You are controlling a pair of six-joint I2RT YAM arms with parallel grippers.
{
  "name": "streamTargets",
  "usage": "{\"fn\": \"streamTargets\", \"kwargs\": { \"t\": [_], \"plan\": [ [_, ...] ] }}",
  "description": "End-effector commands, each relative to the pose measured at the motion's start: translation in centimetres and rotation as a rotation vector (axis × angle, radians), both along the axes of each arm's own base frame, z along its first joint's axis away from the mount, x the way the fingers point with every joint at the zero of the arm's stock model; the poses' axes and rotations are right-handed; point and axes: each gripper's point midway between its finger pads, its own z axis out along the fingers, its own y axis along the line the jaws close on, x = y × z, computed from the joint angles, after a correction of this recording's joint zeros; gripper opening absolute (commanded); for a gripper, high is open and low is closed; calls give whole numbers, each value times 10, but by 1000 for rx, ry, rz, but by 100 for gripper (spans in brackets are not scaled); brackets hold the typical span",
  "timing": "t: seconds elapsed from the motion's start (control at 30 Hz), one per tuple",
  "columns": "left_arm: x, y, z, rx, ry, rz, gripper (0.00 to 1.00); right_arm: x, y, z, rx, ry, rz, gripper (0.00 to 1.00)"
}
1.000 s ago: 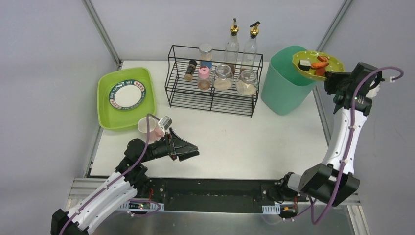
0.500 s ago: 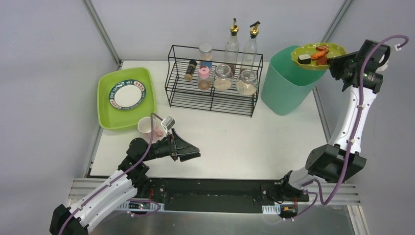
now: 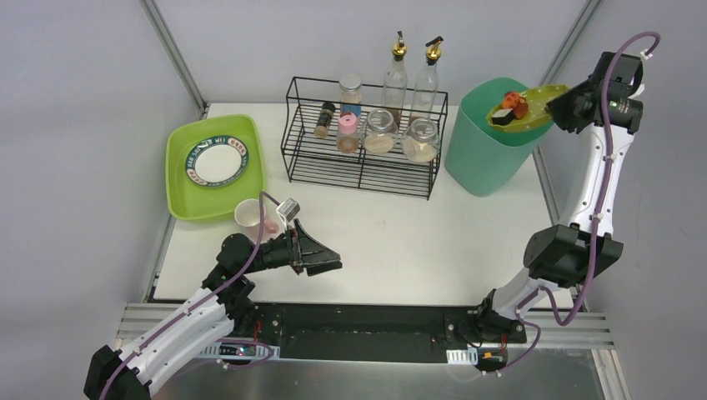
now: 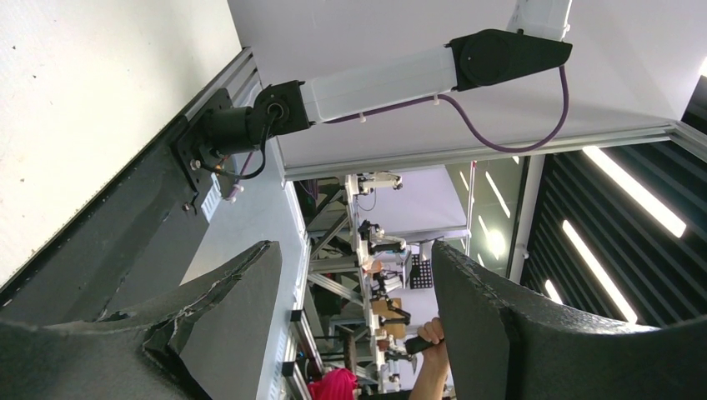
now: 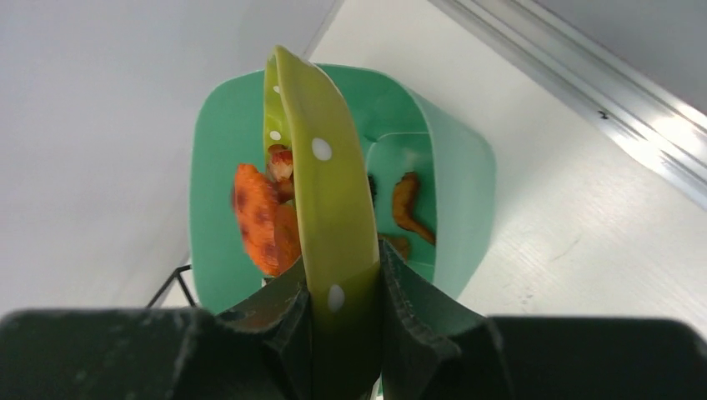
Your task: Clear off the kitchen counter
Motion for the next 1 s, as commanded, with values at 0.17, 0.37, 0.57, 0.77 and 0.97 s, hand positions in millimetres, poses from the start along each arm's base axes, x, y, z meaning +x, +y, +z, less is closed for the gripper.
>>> {"fn": "streamTargets", "kwargs": {
  "t": [0.17,0.37,0.57,0.77,0.97],
  "plan": [
    [-9,1,11,-30,-73,-43,68,14,8,59,-324,-99,60,0],
    [-10,1,8,-23,-68,-49,68,34,28,57,-552,-36,125,0],
    [-13,2,7,-20,-69,-55,68,45,18,58,-722,-8,111,0],
    [-13,1,4,-9,-67,-54,68,46,18,78,-910,-81,117,0],
    [-10,-1,2,-2,-63,-54,68,43,34,105,-1164,-132,162,0]
  ]
}}
